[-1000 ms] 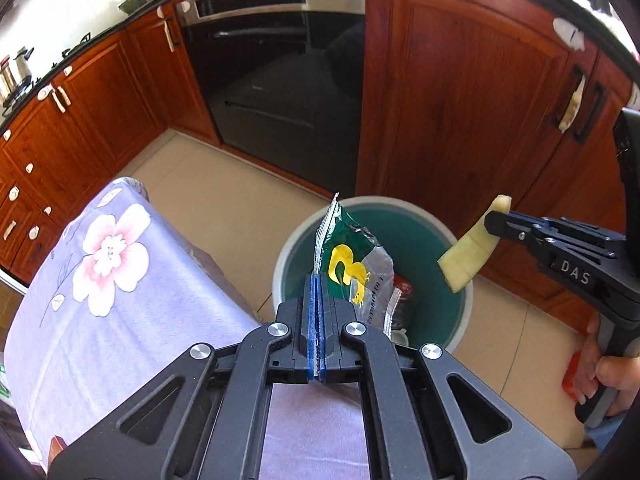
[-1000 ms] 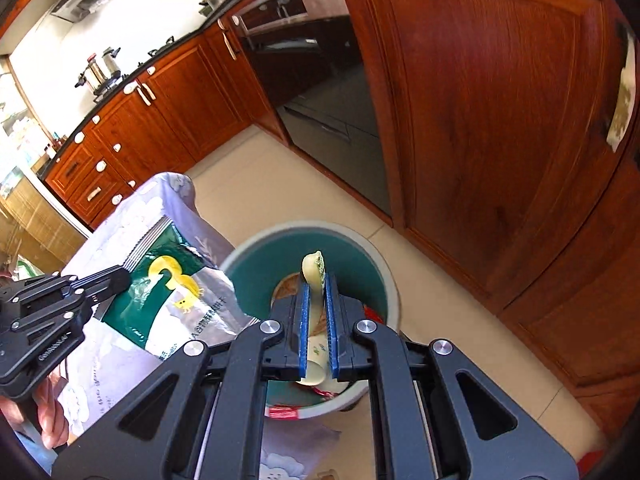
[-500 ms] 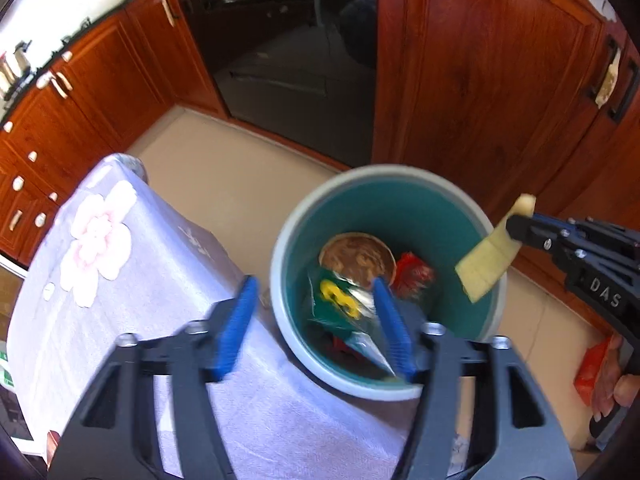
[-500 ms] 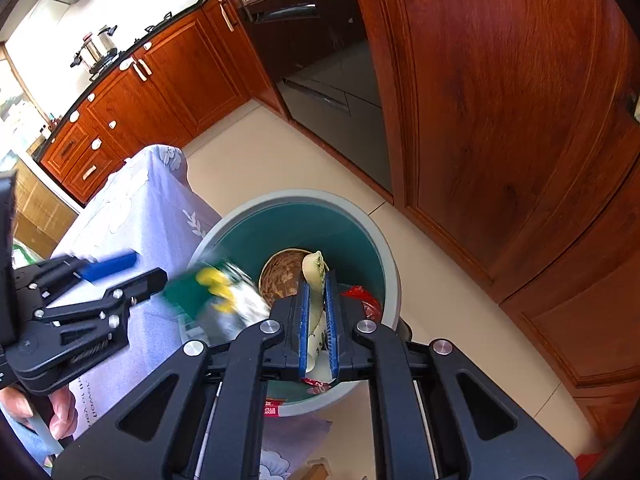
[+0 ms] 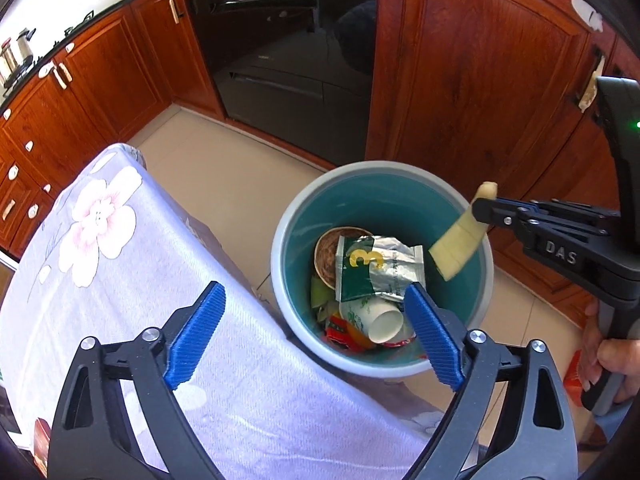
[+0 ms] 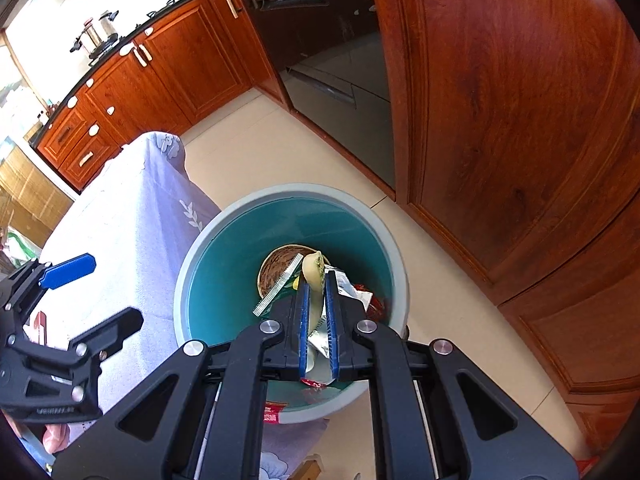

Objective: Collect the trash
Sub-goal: 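Move both open grippers back over the table toward the brown box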

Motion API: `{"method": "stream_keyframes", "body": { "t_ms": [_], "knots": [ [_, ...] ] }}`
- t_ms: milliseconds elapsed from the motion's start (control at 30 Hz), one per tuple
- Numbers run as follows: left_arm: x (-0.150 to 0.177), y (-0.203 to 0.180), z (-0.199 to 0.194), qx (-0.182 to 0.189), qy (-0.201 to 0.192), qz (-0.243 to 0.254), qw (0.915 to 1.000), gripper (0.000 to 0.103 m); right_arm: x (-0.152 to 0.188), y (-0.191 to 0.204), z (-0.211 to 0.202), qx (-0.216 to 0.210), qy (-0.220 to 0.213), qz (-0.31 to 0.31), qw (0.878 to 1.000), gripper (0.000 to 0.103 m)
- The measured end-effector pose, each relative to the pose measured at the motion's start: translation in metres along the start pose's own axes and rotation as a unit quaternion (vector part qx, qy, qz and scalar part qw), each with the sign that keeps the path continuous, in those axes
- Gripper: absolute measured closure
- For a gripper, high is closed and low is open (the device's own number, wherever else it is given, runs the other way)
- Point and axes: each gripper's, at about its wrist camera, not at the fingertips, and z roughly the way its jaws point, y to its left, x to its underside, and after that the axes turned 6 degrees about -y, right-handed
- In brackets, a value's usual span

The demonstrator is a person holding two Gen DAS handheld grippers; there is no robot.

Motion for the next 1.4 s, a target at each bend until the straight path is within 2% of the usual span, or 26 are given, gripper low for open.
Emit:
{"method": "stream_keyframes", "body": {
  "t_ms": [67, 167, 233, 267, 300, 367, 400, 700, 1400],
  "knots": [
    [0.003, 0.002, -0.003, 0.003, -0.001, -0.002, 1.0, 0.01, 0.0, 0.004, 0.004, 0.0, 0.005, -0.004, 1.0, 0.095],
    [0.007, 0.006, -0.007, 0.006, -0.002, -0.006, 1.0, 0.01, 0.001, 0.009, 0.008, -0.002, 0.013, -0.006, 1.0, 0.089],
    [0.006, 0.011, -0.006, 0.007, -0.001, -0.01, 0.9999, 0.009, 0.002, 0.012, 0.01, -0.008, 0.019, -0.005, 1.0, 0.061],
    [0.006, 0.014, -0.005, 0.008, -0.001, -0.013, 0.9999, 0.009, 0.001, 0.014, 0.01, -0.007, 0.016, -0.005, 1.0, 0.035],
    [0.007, 0.016, -0.005, 0.009, -0.001, -0.017, 0.9998, 0.009, 0.001, 0.016, 0.008, -0.004, 0.009, -0.006, 1.0, 0.025],
    [0.007, 0.019, -0.006, 0.01, -0.001, -0.024, 0.9997, 0.008, -0.001, 0.02, 0.006, -0.008, -0.002, -0.004, 1.0, 0.024],
    [0.008, 0.021, -0.007, 0.012, -0.001, -0.028, 0.9995, 0.007, -0.002, 0.021, 0.006, -0.009, 0.0, -0.002, 1.0, 0.017],
    [0.017, 0.033, -0.016, 0.021, -0.008, -0.045, 0.9988, 0.004, -0.003, 0.038, 0.011, -0.003, 0.027, -0.007, 1.0, 0.015],
    [0.032, 0.052, -0.06, 0.041, -0.049, -0.071, 0.9954, 0.004, 0.005, 0.071, -0.026, 0.017, 0.015, -0.038, 0.999, 0.015]
  ]
}}
